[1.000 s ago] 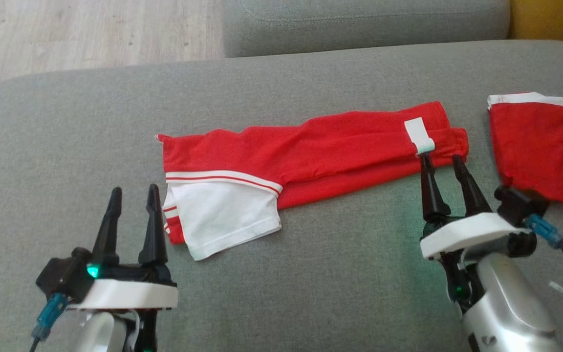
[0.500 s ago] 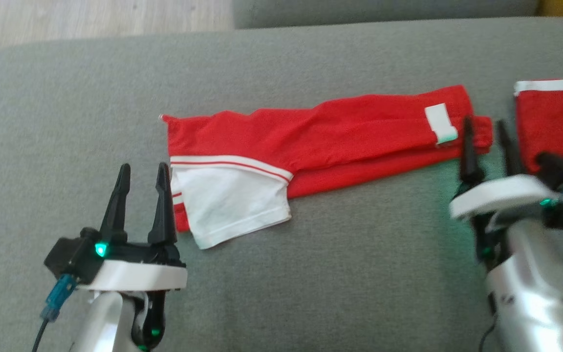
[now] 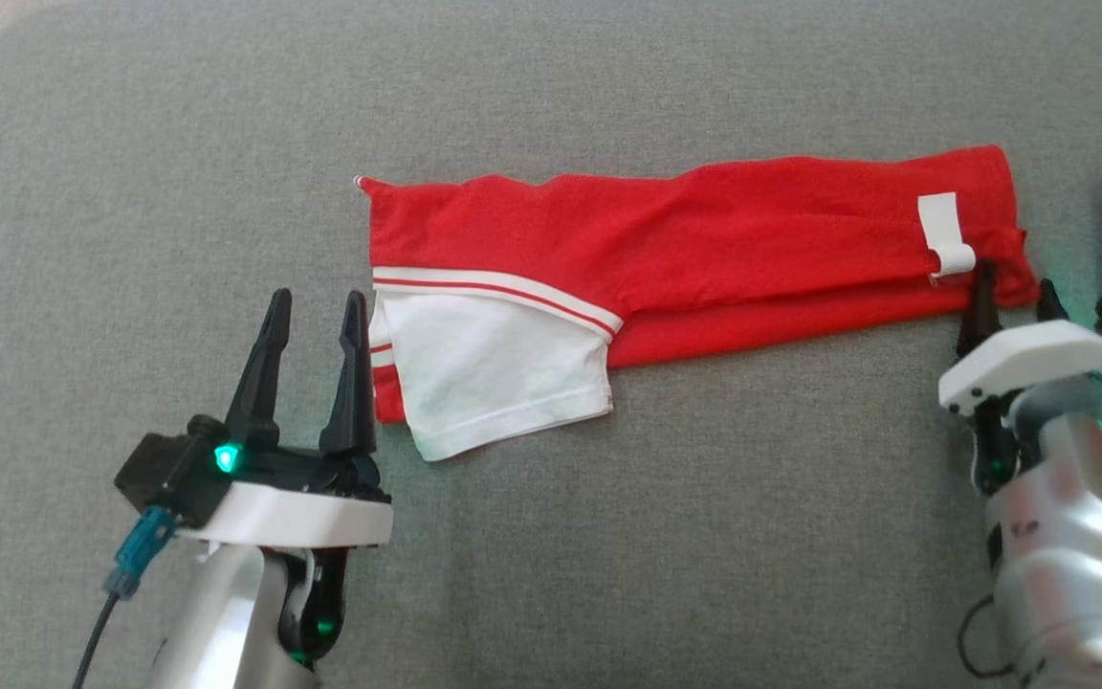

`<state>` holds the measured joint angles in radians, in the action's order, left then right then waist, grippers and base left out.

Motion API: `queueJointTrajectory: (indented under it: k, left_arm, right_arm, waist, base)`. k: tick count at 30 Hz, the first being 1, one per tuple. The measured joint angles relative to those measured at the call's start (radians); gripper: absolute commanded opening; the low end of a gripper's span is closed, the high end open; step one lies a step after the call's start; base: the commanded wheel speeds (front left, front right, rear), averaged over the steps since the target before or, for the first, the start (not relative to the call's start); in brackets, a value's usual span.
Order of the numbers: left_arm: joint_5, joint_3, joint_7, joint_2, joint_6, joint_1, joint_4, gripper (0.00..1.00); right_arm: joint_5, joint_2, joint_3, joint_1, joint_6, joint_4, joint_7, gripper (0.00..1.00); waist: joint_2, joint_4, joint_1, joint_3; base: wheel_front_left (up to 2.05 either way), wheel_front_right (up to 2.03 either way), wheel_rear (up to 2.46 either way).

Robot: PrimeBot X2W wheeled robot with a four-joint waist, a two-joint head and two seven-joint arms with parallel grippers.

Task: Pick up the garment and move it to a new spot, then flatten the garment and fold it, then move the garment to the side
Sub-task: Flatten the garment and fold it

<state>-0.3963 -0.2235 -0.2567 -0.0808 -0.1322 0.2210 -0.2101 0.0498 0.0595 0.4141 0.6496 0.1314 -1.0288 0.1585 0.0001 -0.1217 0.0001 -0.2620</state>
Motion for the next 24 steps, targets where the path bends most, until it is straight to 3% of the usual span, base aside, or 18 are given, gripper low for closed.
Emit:
queueJointTrajectory:
  k: [5,6,7,13,24]
  left_arm:
    - [0.000,0.000,0.000,0.000,0.000,0.001,0.000,1.00]
    - [0.000,0.000,0.000,0.000,0.000,0.001,0.000,1.00]
    - [0.000,0.000,0.000,0.000,0.000,0.001,0.000,1.00]
    - [0.000,0.001,0.000,-0.002,0.000,0.001,-0.004,1.00]
    - [0.000,0.012,0.000,-0.002,0.000,-0.009,0.018,1.00]
  right_arm:
    - [-0.010,0.003,-0.003,0.069,0.000,-0.090,0.025,1.00]
    - [-0.010,0.003,-0.008,0.076,0.000,-0.106,0.033,0.89]
    - [-0.011,0.004,-0.017,0.081,0.000,-0.119,0.040,0.04]
    - [-0.050,-0.002,-0.016,0.081,0.000,-0.129,0.072,0.00]
    - [-0.019,0.014,0.014,-0.019,0.000,0.065,0.089,0.00]
  waist:
    - [0.0000,0.007,0.0000,-0.005]
    - [0.0000,0.009,0.0000,-0.005]
    - [0.0000,0.011,0.0000,-0.005]
    - [0.0000,0.032,0.0000,0.013]
    - [0.0000,0.075,-0.0001,0.079]
  base:
    - [0.00,0.00,0.00]
    - [0.00,0.00,0.00]
    - [0.00,0.00,0.00]
    - [0.00,0.00,0.00]
    - [0.00,0.00,0.00]
